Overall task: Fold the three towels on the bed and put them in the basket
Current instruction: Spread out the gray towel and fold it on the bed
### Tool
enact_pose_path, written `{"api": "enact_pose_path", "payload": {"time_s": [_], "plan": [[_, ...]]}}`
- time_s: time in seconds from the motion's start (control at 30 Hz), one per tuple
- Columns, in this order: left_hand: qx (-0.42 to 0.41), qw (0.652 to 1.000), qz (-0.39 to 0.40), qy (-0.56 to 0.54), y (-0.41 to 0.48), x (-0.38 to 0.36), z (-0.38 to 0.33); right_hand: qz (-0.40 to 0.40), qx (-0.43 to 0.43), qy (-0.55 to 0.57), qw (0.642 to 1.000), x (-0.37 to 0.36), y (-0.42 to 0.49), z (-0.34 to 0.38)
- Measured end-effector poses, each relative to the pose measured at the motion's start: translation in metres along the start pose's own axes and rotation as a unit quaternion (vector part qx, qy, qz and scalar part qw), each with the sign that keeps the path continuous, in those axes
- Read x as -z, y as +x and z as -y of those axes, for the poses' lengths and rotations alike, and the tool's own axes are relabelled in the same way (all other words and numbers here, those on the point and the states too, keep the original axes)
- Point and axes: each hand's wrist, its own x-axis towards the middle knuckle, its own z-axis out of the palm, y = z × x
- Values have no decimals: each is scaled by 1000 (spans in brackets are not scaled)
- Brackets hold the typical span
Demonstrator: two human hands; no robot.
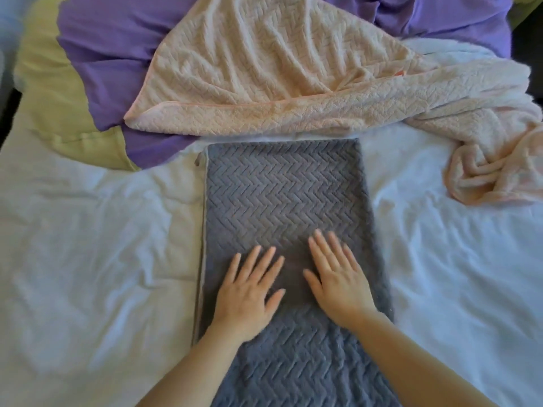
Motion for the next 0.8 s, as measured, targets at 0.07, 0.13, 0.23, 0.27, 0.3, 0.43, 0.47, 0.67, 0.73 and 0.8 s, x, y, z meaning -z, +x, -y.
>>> {"api": "enact_pose_path", "payload": {"time_s": [0.07, 0.13, 0.23, 0.27, 0.3, 0.43, 0.47, 0.67, 0.73, 0.8], "plan": [[70, 997, 24, 9, -29, -13, 11, 41, -22, -26, 999, -12, -29, -15], [130, 990, 33, 30, -53, -20, 30, 34, -103, -42, 993, -14, -51, -42], [196, 979, 40, 47, -80, -17, 31, 27, -187, -32, 981, -4, -78, -55], [211, 976, 30, 36, -87, -14, 20, 9, -178, -13, 984, -3, -87, -45], [214, 976, 21, 12, -93, -12, 3, -4, -145, 5, 989, -5, -96, -30], [115, 991, 59, -18, -131, -33, -47, 50, -9, 1, 999, -36, -149, 13], [113, 991, 74, -8, -144, -42, -48, 65, -22, -6, 998, -45, -163, 10], [214, 972, 100, -5, -211, -64, -21, 62, -160, 14, 985, -65, -229, -23], [237, 966, 104, -19, -228, -62, -21, 67, -197, 21, 978, -66, -252, -24], [230, 970, 74, -1, -245, -61, -29, 55, -224, 29, 973, -68, -276, -17]]}}
